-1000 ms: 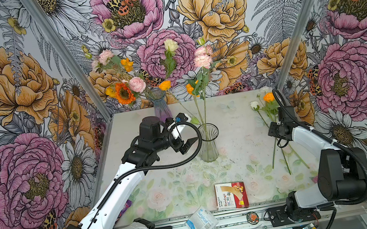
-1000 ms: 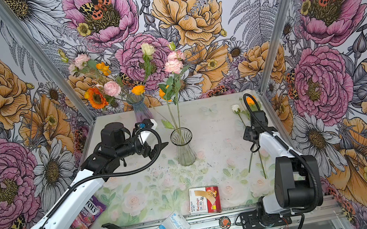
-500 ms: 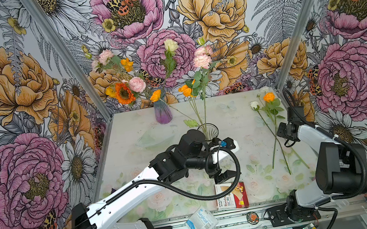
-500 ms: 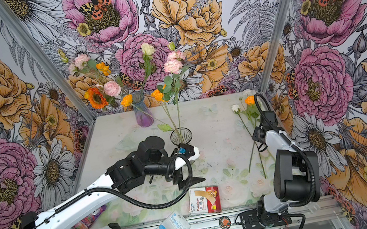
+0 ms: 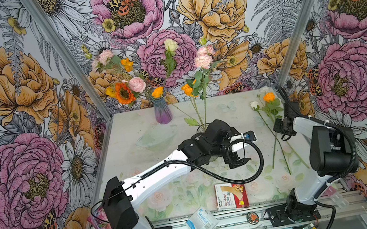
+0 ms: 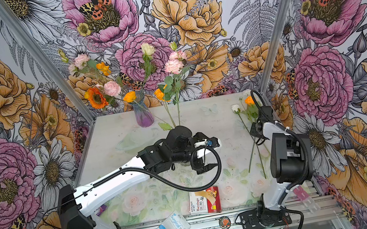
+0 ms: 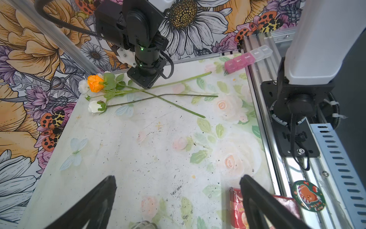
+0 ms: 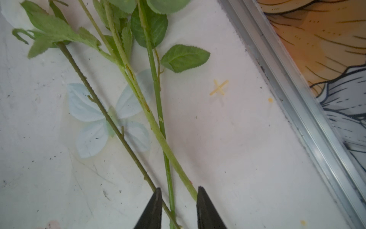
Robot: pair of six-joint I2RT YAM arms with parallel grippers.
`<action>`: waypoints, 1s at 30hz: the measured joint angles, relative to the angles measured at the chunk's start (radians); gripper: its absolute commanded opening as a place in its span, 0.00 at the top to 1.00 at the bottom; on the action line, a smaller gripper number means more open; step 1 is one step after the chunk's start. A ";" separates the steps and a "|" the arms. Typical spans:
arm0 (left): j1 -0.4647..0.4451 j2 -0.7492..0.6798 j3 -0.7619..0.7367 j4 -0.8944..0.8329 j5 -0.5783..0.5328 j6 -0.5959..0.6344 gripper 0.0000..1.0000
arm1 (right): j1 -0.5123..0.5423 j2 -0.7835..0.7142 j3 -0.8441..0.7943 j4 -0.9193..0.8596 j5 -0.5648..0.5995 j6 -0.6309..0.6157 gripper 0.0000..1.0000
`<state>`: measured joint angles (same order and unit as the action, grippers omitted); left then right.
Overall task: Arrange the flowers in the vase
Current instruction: 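Lower the right gripper onto the white flower stems and grasp them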
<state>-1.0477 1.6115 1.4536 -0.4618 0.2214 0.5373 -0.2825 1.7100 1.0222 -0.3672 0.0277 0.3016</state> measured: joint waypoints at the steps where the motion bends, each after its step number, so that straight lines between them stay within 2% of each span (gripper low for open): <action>1: 0.006 0.006 0.002 0.002 0.002 0.006 0.01 | 0.000 0.010 0.003 -0.002 0.000 -0.001 0.69; 15: 0.038 -0.002 -0.035 0.029 0.036 0.028 0.01 | 0.000 0.086 0.030 -0.019 0.032 -0.024 0.66; 23: 0.040 -0.002 -0.044 0.034 0.048 0.031 0.01 | 0.000 0.116 0.079 -0.058 0.037 -0.038 0.69; 27: 0.053 -0.002 -0.044 0.040 0.061 0.030 0.01 | -0.001 0.138 0.091 -0.069 0.031 -0.047 0.81; 30: 0.068 -0.009 -0.046 0.040 0.071 0.026 0.01 | 0.000 0.142 0.091 -0.075 0.027 -0.060 0.87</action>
<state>-0.9798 1.6024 1.4075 -0.4213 0.2928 0.5636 -0.2829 1.8519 1.1130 -0.4423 0.0544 0.2417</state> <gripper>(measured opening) 0.988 0.170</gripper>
